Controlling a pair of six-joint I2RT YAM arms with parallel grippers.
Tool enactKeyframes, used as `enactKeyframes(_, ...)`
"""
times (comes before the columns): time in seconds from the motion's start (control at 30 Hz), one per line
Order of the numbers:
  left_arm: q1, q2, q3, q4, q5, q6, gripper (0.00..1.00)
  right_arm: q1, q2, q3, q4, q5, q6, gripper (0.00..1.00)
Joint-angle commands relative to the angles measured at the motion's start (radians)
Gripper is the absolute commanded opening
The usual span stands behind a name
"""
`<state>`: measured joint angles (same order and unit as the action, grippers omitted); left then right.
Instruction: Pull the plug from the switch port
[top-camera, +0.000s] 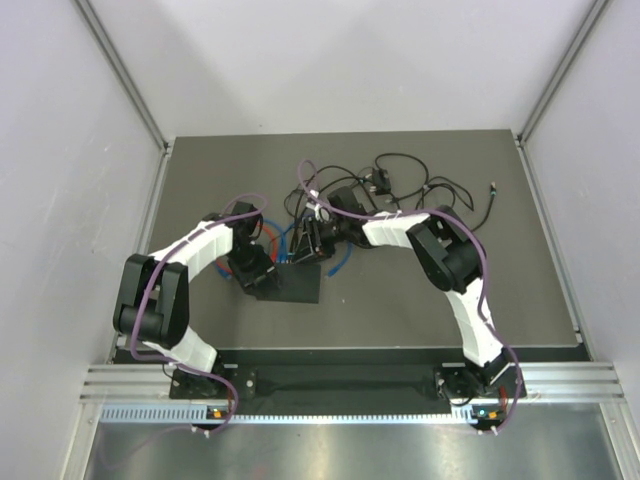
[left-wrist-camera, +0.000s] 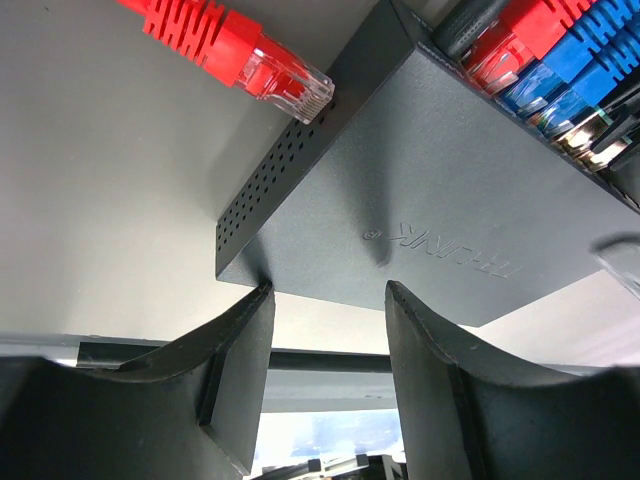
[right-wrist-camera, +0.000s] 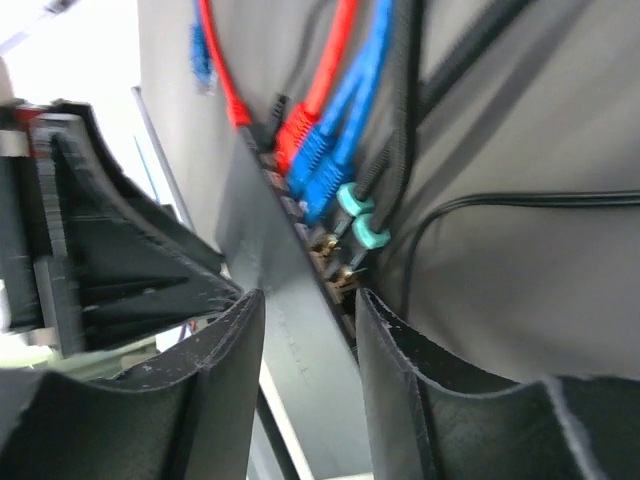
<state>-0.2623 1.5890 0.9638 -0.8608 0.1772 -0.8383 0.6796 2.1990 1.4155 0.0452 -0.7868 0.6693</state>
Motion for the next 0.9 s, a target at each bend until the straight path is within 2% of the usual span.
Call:
enactKeyframes(0.0, -0.002, 0.068, -0.051, 0.028, -0.108, 0.034, 0.54, 0.012, 0.019, 0.013, 0.056, 0.009, 0.024, 0.42)
enactKeyframes(0.17, -0.002, 0.063, -0.063, 0.032, -0.107, 0.033, 0.54, 0.011, 0.044, 0.008, 0.088, 0.015, 0.036, 0.42)
enactKeyframes(0.33, -0.002, 0.065, -0.062, 0.031, -0.111, 0.033, 0.54, 0.0, 0.062, -0.023, 0.176, -0.002, 0.114, 0.39)
enactKeyframes(0.57, -0.002, 0.062, -0.065, 0.032, -0.107, 0.031, 0.54, -0.008, 0.079, -0.006, 0.11, 0.032, 0.084, 0.3)
enactKeyframes(0.7, -0.002, 0.063, -0.066, 0.034, -0.107, 0.03, 0.54, -0.009, 0.088, 0.013, 0.09, 0.038, 0.078, 0.32)
enactKeyframes(0.87, -0.002, 0.063, -0.065, 0.032, -0.108, 0.031, 0.54, -0.021, 0.1, -0.03, 0.156, 0.015, 0.133, 0.31)
